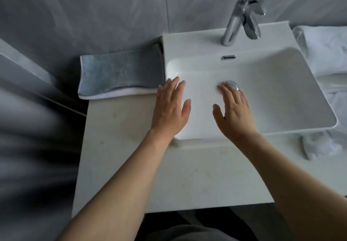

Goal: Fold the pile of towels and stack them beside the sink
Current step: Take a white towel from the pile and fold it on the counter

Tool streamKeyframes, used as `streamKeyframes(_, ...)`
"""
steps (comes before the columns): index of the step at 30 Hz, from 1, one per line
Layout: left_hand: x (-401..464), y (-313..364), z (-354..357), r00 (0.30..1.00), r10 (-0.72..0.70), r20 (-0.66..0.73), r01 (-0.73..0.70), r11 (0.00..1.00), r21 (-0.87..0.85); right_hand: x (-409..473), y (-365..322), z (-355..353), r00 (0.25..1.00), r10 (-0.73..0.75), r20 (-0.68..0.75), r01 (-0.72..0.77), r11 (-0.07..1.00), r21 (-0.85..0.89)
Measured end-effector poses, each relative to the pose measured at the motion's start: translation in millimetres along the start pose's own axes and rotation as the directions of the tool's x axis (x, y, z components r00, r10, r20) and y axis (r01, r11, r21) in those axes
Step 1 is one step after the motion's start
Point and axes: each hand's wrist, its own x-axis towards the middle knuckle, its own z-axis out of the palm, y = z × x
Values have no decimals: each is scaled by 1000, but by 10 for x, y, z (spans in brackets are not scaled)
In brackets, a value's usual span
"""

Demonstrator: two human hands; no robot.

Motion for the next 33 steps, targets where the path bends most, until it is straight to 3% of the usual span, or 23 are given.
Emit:
streamKeyframes(13,328,1394,688,996,83,30,-80,994,-71,-342,1298,-876,992,99,-83,-99,995,14)
streamKeyframes(21,683,2765,1350,984,166,62,-154,975,-159,-456,2759,-1580,965,197,-173,-206,978,-37)
streamKeyframes(24,785,3224,1698,989,133,63,-119,975,-190,-499,3425,-1723,959,252,-129,-260,964,-55)
streamKeyframes(26,801,3521,1965,987,137,78,-118,969,-218,-527,3825,-1784,949,314,-20,-315,946,-72)
streamKeyframes(30,763,4100,2413,958,51,282,57,930,-362,-562,4377,-1883,875,391,286,-383,920,-85)
streamKeyframes(32,736,4234,2639,900,23,436,122,946,-301,-589,4533,-1920,883,337,326,-347,937,-30)
streamKeyframes(33,715,4239,2750,856,-6,516,123,974,-193,-604,4595,-1931,884,311,350,-326,945,-18)
